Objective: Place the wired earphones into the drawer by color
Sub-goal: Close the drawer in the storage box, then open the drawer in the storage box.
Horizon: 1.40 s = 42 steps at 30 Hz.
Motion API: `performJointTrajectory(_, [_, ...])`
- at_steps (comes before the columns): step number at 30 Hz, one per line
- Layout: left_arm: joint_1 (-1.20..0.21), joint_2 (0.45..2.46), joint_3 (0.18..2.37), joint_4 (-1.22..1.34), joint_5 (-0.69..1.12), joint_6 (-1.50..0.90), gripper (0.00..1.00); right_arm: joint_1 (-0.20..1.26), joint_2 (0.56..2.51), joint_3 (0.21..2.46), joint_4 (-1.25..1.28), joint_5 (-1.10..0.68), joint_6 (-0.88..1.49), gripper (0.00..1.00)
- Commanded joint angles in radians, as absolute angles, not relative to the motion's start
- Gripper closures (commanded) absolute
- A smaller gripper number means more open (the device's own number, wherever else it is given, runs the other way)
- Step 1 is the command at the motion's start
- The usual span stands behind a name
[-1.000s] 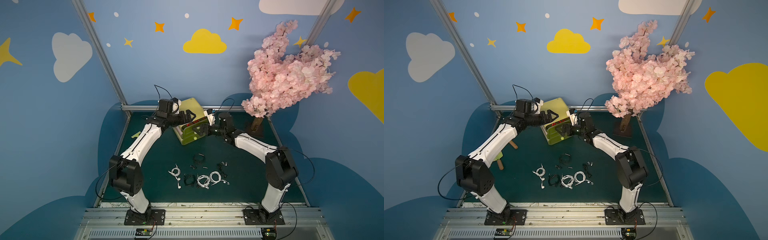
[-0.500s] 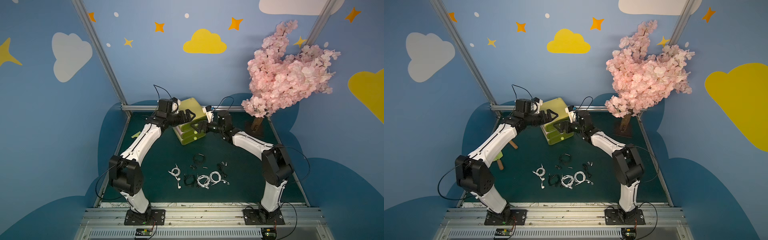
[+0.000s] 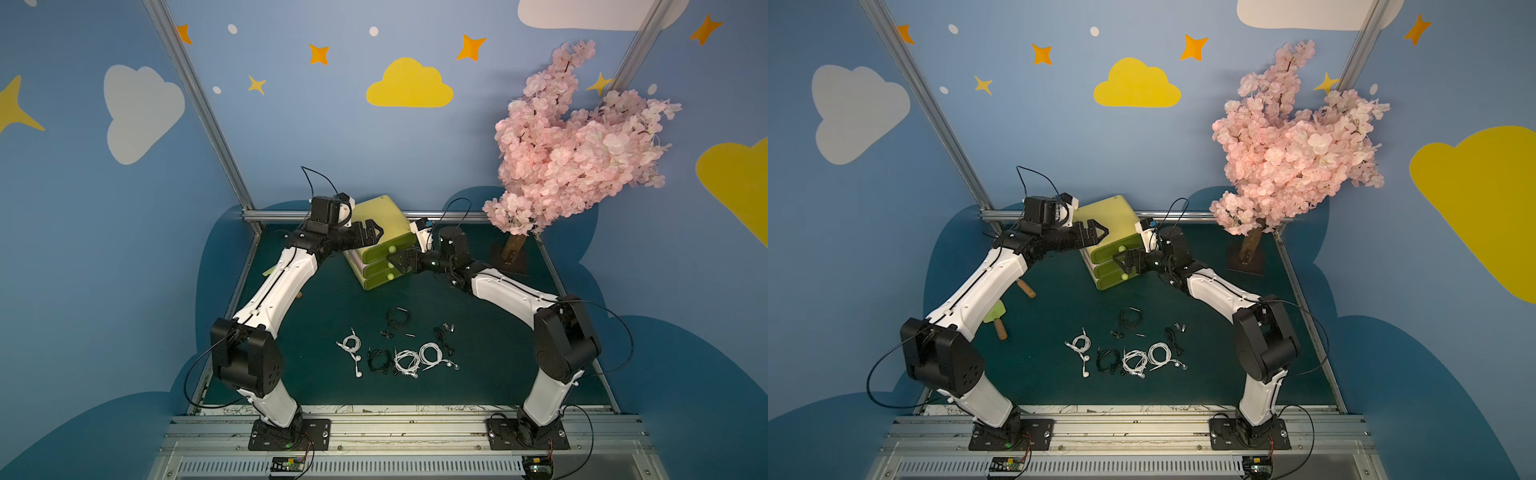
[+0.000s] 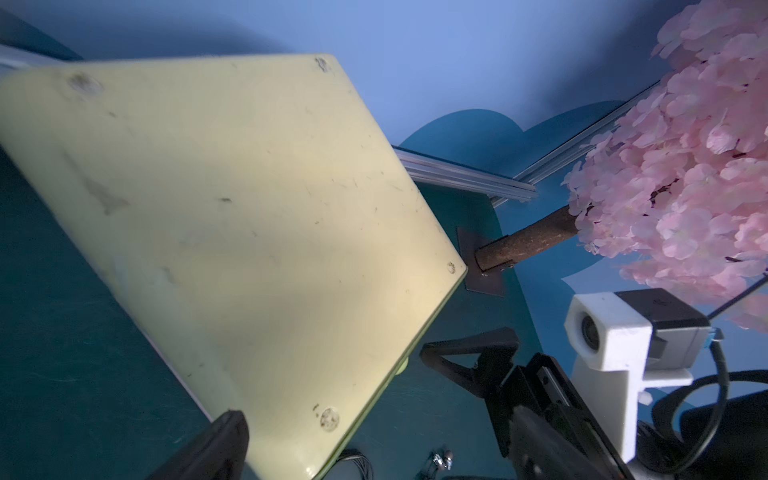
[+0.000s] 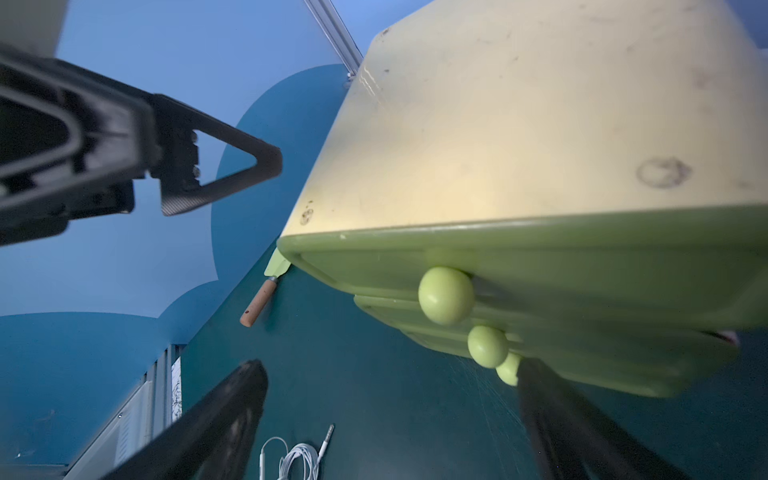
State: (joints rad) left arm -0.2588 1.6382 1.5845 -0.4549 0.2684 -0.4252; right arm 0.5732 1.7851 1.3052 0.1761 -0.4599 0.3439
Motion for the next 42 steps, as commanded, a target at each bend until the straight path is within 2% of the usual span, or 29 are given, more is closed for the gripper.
performJointTrajectory(1, [-0.255, 1.562, 1.535, -0.474, 0.167, -0.327, 0.0, 0.577, 1.743, 1.288, 0.111, -0.425, 0.304, 0.03])
performJointTrajectory(7, [-0.256, 1.551, 1.464, -0.494, 0.083, -0.285, 0.0, 0.572, 1.78, 1.274, 0.113, -0.436, 0.347, 0.07])
performJointTrajectory(11, [-0.258, 1.56, 1.419, -0.47, 0.077, -0.275, 0.0, 0.569, 1.812, 1.272, 0.139, -0.414, 0.424, 0.14])
performJointTrajectory(20, [-0.257, 1.59, 1.402, -0.433, 0.09, -0.276, 0.0, 0.57, 1.877, 1.298, 0.153, -0.379, 0.496, 0.16])
performJointTrajectory(33, [-0.258, 1.629, 1.423, -0.443, 0.069, -0.296, 0.0, 0.572, 1.977, 1.328, 0.242, -0.342, 0.623, 0.39])
performJointTrajectory(42, [-0.258, 1.628, 1.423, -0.446, 0.056, -0.302, 0.0, 0.575, 2.014, 1.327, 0.363, -0.329, 0.71, 0.45])
